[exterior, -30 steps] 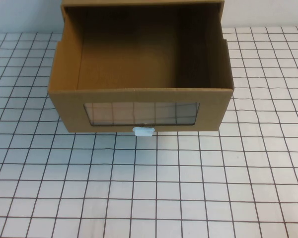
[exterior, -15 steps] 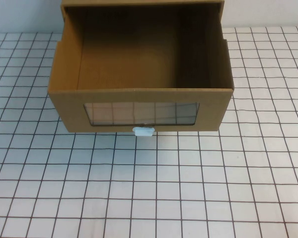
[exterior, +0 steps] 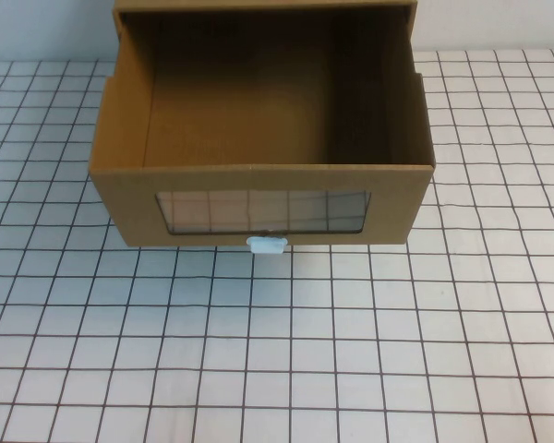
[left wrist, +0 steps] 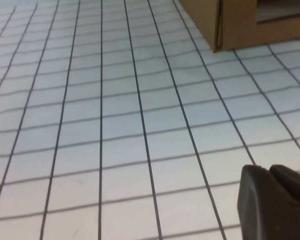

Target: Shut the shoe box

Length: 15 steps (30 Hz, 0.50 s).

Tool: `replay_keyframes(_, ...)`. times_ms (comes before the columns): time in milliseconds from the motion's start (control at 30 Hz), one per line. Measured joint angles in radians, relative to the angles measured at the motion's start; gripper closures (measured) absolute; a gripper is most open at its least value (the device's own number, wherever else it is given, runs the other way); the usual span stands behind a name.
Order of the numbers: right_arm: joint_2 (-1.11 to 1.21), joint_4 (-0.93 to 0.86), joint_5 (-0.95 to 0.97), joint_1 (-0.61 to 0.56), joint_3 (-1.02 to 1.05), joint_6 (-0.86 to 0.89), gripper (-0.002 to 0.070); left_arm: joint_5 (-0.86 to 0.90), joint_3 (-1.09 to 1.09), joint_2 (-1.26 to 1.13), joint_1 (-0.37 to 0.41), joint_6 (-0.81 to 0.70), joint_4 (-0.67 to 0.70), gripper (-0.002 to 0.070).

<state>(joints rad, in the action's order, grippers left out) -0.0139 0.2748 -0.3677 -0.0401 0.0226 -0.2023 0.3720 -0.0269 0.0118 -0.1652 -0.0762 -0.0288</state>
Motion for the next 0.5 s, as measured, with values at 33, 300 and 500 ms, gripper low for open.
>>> replay_keyframes(33, 0.0, 0.002, 0.012, 0.0, 0.0, 0.0, 0.069, -0.015, 0.0, 0.0, 0.0, 0.0, 0.0, 0.068)
replay_keyframes(300, 0.0, 0.006, 0.177, 0.0, 0.0, 0.0, 0.0689, -0.35, 0.0, 0.0, 0.0, 0.0, 0.0, 0.068)
replay_keyframes(500, 0.0, 0.015, 0.499, 0.0, 0.0, 0.0, 0.0689, -0.777, 0.0, 0.0, 0.0, 0.03, 0.0, 0.068)
